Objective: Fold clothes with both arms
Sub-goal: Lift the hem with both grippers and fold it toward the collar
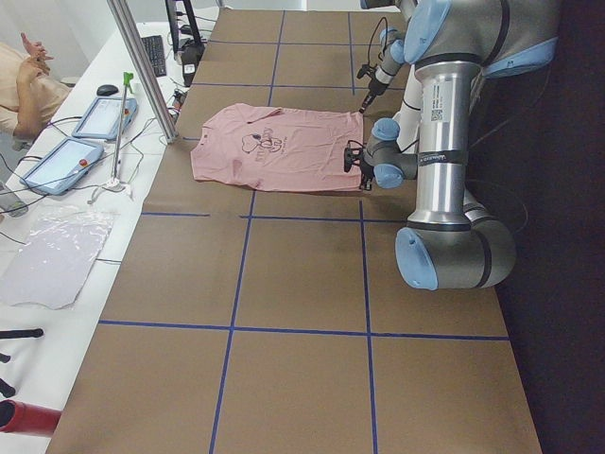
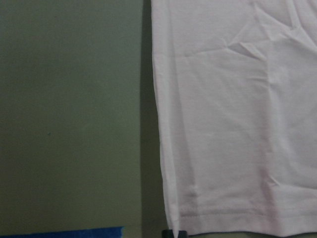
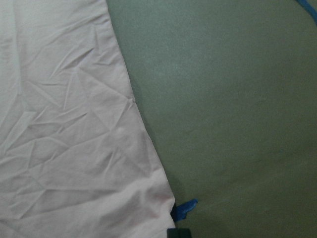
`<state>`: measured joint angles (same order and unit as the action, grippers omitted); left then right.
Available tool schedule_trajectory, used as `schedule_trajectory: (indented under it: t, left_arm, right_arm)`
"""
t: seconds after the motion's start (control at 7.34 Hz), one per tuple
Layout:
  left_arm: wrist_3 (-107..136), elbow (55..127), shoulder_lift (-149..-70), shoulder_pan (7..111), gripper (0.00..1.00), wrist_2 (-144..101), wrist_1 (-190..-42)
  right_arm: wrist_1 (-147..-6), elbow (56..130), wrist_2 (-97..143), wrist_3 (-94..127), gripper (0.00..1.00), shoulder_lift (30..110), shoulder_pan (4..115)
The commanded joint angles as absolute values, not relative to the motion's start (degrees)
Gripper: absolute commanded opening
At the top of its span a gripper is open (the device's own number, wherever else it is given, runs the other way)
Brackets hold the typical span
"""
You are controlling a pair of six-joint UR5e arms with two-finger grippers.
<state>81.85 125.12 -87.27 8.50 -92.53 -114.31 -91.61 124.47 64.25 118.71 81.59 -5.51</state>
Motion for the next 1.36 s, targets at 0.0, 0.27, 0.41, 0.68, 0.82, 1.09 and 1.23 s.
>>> schedule_trajectory:
  t: [0.0, 0.27, 0.41, 0.68, 0.82, 1.09, 1.23]
  left_arm:
    - [79.37, 134.07, -87.80, 8.96, 0.00, -96.67, -106.47]
    - [78.23, 148.38, -89.98, 11.58, 0.00, -104.28, -91.75]
    - [78.22, 153.75, -94.35, 14.47, 0.00, -107.46, -84.45]
    - [77.35, 152.16, -99.13, 14.94, 0.00, -108.37, -79.81]
    - [73.86, 149.35, -100.36, 15.46, 0.00, -107.93, -79.80]
    - [66.23, 135.69, -107.18, 23.51, 0.00, -107.84, -79.81]
    - [63.83, 130.74, -109.05, 26.51, 0.00, -107.58, -79.89]
  right_arm:
    - [-98.91, 138.26, 65.47, 114.01, 0.00, 85.16, -5.27]
    - [-116.54, 154.69, 69.16, 113.99, 0.00, 83.68, -7.80]
    - [-120.81, 156.43, 71.35, 113.99, 0.00, 79.93, -7.91]
    - [-123.04, 156.01, 72.51, 113.47, 0.00, 78.49, -5.81]
    - [-123.05, 154.44, 72.34, 109.90, 0.00, 75.70, -4.06]
    - [-122.53, 140.36, 72.33, 102.87, 0.00, 64.13, 5.04]
    - [-118.78, 135.14, 72.42, 99.79, 0.00, 62.33, 9.53]
